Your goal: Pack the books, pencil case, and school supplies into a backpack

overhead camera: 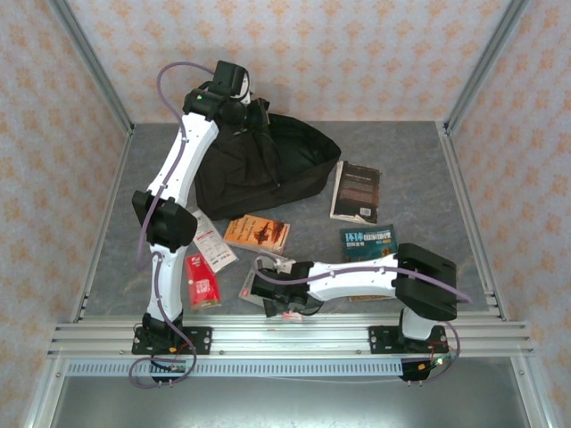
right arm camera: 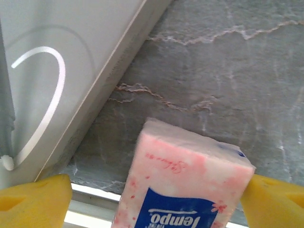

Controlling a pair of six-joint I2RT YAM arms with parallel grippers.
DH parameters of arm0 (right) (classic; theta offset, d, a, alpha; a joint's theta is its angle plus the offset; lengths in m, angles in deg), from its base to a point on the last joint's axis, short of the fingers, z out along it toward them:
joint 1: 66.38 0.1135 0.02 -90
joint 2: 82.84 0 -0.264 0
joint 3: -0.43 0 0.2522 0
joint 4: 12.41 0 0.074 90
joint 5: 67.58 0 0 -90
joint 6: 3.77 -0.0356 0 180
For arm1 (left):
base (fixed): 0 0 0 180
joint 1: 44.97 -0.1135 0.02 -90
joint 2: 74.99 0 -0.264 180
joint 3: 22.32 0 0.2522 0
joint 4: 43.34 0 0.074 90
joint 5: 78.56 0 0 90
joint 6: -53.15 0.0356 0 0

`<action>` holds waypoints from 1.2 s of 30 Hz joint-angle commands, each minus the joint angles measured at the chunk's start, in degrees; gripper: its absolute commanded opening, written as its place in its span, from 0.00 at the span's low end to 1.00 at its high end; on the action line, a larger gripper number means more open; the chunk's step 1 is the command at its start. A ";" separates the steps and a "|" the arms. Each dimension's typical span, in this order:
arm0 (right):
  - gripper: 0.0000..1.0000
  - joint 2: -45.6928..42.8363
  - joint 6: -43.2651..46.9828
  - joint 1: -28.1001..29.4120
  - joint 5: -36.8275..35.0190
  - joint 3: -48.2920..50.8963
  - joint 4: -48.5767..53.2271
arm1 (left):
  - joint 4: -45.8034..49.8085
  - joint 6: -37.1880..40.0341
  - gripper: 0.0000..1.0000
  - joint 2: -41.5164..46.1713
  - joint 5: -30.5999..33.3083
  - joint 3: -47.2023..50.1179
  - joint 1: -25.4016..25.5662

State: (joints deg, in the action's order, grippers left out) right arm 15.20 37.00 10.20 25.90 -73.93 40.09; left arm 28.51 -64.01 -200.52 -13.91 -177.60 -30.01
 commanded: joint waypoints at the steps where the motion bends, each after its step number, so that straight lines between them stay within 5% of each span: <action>1: 0.85 2.82 0.17 -0.41 -1.68 0.86 1.66 | -2.15 -0.09 0.00 1.96 -0.78 0.71 -0.55; 7: 0.60 -2.30 -1.91 -1.16 -1.93 5.43 0.48 | -2.43 -0.09 0.00 2.39 -0.91 0.98 -0.54; 18: 0.51 -11.56 -1.34 -3.81 -3.96 7.48 2.53 | -2.88 -0.44 0.00 2.15 -1.94 0.58 -0.54; 22: 0.51 -19.08 4.92 -11.97 -6.82 2.25 7.45 | -3.42 -0.58 0.00 2.99 -2.75 0.39 -0.44; 27: 0.49 -23.12 13.70 -28.25 -0.71 -5.76 4.03 | -2.97 1.05 0.00 5.05 -2.35 0.53 -0.54; 36: 0.49 -4.25 18.38 -45.78 2.83 -31.00 -5.46 | -4.59 1.13 0.00 7.35 -5.06 3.78 -0.48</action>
State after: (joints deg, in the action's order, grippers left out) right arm 4.62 52.71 -33.10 28.02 -100.18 37.89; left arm 27.35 -63.81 -197.75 -16.55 -174.45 -30.03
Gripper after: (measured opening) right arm 0.488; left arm 0.068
